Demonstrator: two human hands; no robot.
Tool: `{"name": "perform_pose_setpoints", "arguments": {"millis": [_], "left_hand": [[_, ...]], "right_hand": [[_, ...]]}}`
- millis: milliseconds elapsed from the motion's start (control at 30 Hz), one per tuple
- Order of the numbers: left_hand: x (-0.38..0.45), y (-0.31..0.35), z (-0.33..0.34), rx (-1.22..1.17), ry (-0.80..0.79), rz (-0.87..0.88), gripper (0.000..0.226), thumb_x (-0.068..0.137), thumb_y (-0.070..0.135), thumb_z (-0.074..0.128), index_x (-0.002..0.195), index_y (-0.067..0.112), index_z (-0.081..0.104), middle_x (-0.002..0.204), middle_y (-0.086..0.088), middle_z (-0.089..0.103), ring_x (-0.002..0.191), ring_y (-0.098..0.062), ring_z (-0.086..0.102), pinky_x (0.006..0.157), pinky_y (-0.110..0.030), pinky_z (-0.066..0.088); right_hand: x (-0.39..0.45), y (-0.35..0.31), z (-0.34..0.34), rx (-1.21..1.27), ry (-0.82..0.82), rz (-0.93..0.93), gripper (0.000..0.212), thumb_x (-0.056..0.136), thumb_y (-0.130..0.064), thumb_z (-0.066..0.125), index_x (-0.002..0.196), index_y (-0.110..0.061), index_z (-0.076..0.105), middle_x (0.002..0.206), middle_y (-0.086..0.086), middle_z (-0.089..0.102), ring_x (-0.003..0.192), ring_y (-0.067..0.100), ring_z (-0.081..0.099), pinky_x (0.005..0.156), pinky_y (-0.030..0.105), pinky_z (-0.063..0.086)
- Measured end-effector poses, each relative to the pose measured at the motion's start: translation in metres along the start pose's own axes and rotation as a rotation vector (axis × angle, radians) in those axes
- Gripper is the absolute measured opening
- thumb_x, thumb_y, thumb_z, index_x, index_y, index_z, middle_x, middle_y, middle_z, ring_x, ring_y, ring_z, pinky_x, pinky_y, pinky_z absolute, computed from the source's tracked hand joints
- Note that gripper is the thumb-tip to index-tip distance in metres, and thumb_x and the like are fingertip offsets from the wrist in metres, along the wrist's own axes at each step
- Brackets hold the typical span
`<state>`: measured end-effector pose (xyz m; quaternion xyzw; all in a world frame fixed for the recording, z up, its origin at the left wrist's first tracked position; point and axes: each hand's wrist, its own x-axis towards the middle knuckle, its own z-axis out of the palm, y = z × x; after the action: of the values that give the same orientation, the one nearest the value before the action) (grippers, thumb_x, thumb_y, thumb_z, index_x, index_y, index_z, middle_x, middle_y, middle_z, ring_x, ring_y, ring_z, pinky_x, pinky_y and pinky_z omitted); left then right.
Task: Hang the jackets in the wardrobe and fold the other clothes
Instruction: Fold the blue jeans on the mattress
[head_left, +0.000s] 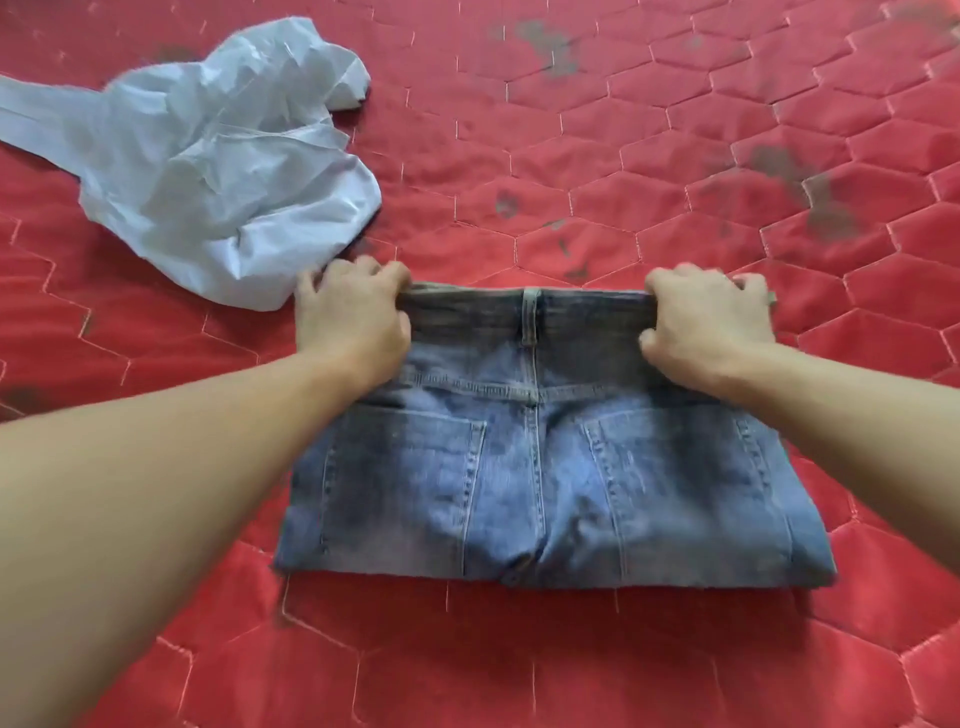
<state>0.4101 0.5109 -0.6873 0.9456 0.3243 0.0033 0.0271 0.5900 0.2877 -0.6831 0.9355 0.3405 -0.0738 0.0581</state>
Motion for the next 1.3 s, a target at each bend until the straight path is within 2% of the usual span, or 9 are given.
{"name": "perform_pose_setpoints", "arguments": {"millis": [133, 200, 300, 433, 633, 800, 1033, 1167, 1300], "left_hand": [[-0.015, 0.013, 0.05, -0.07, -0.307, -0.057, 0.061, 0.092, 0.065, 0.037, 0.148, 0.048, 0.019, 0.163, 0.002, 0.008, 0.15, -0.023, 0.004, 0.116, -0.061, 0.0], [-0.027, 0.017, 0.076, -0.098, -0.416, -0.065, 0.07, 0.088, 0.075, 0.025, 0.149, 0.052, 0.0, 0.163, 0.008, -0.013, 0.15, -0.023, -0.013, 0.114, -0.065, -0.006], [-0.033, 0.013, 0.104, -0.087, -0.351, -0.064, 0.075, 0.082, 0.081, 0.012, 0.146, 0.053, -0.015, 0.159, 0.01, -0.026, 0.147, -0.025, -0.022, 0.113, -0.067, -0.008], [-0.033, 0.01, 0.118, -0.103, -0.263, -0.046, 0.079, 0.075, 0.082, 0.005, 0.146, 0.053, -0.013, 0.159, 0.011, -0.024, 0.147, -0.025, -0.022, 0.112, -0.064, -0.011], [-0.034, 0.019, 0.099, -0.145, -0.333, -0.057, 0.073, 0.087, 0.076, 0.019, 0.149, 0.05, -0.01, 0.16, 0.007, -0.025, 0.147, -0.026, -0.024, 0.114, -0.062, -0.014], [-0.098, 0.076, 0.082, -0.322, -0.198, 0.199, 0.067, 0.086, 0.066, 0.02, 0.15, 0.05, 0.012, 0.164, 0.008, 0.002, 0.151, -0.024, -0.003, 0.116, -0.06, -0.006], [-0.142, 0.087, 0.111, -0.078, -0.225, 0.313, 0.065, 0.089, 0.066, 0.028, 0.148, 0.04, 0.032, 0.16, 0.003, 0.027, 0.148, -0.03, 0.019, 0.114, -0.056, 0.009], [-0.14, 0.093, 0.104, 0.013, -0.31, 0.279, 0.071, 0.086, 0.067, 0.008, 0.153, 0.044, 0.011, 0.164, 0.006, 0.004, 0.151, -0.028, -0.003, 0.115, -0.055, -0.008], [-0.149, 0.117, 0.087, -0.024, -0.293, 0.38, 0.06, 0.089, 0.055, 0.029, 0.146, 0.038, 0.039, 0.156, -0.004, 0.036, 0.146, -0.034, 0.026, 0.113, -0.06, 0.006]], "right_hand": [[-0.007, -0.014, 0.051, 0.042, -0.048, -0.03, 0.069, 0.091, -0.05, 0.048, 0.15, -0.035, 0.016, 0.161, 0.006, 0.009, 0.147, 0.028, 0.009, 0.115, 0.058, 0.007], [-0.01, -0.015, 0.076, 0.111, -0.134, -0.007, 0.07, 0.093, -0.063, 0.032, 0.151, -0.042, 0.001, 0.163, 0.0, -0.004, 0.149, 0.025, -0.005, 0.115, 0.06, 0.003], [-0.006, -0.012, 0.099, 0.125, -0.101, -0.024, 0.072, 0.087, -0.071, 0.016, 0.151, -0.044, -0.003, 0.163, -0.001, -0.003, 0.149, 0.024, -0.007, 0.115, 0.06, 0.003], [0.0, -0.01, 0.111, 0.12, -0.031, -0.035, 0.078, 0.081, -0.072, 0.012, 0.152, -0.041, 0.004, 0.163, 0.003, 0.004, 0.149, 0.027, 0.0, 0.114, 0.061, 0.004], [0.0, -0.01, 0.104, 0.098, -0.105, -0.026, 0.077, 0.084, -0.073, 0.012, 0.152, -0.04, -0.004, 0.163, 0.001, -0.007, 0.149, 0.026, -0.009, 0.116, 0.06, 0.0], [-0.063, -0.029, 0.098, 0.285, 0.033, -0.151, 0.069, 0.089, -0.061, 0.023, 0.152, -0.034, 0.018, 0.163, 0.006, 0.008, 0.148, 0.027, 0.01, 0.115, 0.059, 0.005], [-0.145, 0.002, 0.133, 0.121, -0.004, -0.246, 0.065, 0.093, -0.061, 0.026, 0.148, -0.028, 0.036, 0.157, 0.008, 0.03, 0.143, 0.028, 0.03, 0.115, 0.051, 0.017], [-0.146, 0.007, 0.132, 0.131, -0.019, -0.172, 0.064, 0.091, -0.057, 0.031, 0.146, -0.026, 0.04, 0.155, 0.008, 0.035, 0.142, 0.026, 0.033, 0.114, 0.051, 0.015], [-0.175, 0.036, 0.128, 0.168, -0.025, 0.114, 0.066, 0.09, -0.057, 0.03, 0.147, -0.025, 0.037, 0.157, 0.008, 0.03, 0.144, 0.027, 0.029, 0.113, 0.056, 0.018]]}}
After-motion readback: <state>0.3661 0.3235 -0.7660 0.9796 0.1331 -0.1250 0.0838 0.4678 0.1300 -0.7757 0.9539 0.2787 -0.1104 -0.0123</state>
